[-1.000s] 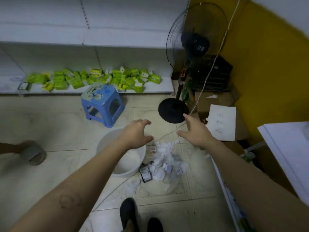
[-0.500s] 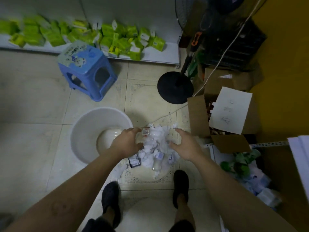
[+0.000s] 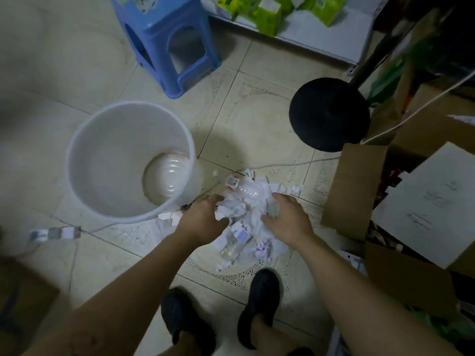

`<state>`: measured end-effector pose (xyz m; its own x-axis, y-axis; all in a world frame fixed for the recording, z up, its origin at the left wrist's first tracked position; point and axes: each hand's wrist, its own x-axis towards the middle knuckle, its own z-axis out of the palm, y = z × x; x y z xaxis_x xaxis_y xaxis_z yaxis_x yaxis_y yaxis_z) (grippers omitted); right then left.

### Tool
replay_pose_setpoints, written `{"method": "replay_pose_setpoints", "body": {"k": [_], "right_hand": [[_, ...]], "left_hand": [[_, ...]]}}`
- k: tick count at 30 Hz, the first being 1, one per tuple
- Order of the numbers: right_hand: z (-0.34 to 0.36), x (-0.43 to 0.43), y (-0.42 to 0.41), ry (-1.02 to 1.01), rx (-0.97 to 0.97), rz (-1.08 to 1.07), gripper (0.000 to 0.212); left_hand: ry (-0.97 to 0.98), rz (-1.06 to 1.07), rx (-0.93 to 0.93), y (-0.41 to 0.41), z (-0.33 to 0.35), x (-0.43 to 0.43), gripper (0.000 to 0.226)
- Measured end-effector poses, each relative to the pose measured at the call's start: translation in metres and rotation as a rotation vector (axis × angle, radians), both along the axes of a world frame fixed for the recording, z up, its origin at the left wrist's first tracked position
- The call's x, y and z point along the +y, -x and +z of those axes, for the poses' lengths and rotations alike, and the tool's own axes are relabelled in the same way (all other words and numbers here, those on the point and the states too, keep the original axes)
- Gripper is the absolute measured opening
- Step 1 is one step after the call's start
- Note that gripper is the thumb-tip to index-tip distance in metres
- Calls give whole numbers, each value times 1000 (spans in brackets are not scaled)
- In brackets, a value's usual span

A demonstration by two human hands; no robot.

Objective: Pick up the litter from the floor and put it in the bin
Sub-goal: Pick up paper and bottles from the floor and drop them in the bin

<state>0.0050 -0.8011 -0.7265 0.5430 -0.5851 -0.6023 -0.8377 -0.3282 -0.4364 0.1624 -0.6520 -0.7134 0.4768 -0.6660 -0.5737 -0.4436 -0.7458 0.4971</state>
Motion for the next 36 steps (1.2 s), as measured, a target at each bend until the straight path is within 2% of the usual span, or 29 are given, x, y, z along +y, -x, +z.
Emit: {"method": "replay_pose_setpoints", "body": {"k": [5,11,15,17,20,22,27,32,36], "right_hand": [[-127,-8,-26,23,-60,159,70],[-279,-46,-45,192,-36,429,68],[-346,-64,-60,344,-28,545,78],[-372,-66,-66,404,-15,605,83],[-396,-62,-70,413,1,614,88],[-398,-57,-69,392,-8,598,87],[-389,-48,-58,252,-75,383,84],[-369,-58,-67,122,-289,122,74],[-321,-63,-64,83,-437,28,48]], "left_hand": [[-16,27,-78,-7,-131,2,57],[46,-17,-177,-21,-291,-22,54],[20,-102,-254,-34,-358,-45,62],[12,-101,-315,-37,-378,-55,57],[78,-43,-437,-38,-387,-59,33],[100,-32,-528,-37,-378,-56,26],[179,31,-606,-45,-345,-49,7],[298,62,-692,-56,-322,-54,9],[417,70,-554,-50,-281,-55,12]]}}
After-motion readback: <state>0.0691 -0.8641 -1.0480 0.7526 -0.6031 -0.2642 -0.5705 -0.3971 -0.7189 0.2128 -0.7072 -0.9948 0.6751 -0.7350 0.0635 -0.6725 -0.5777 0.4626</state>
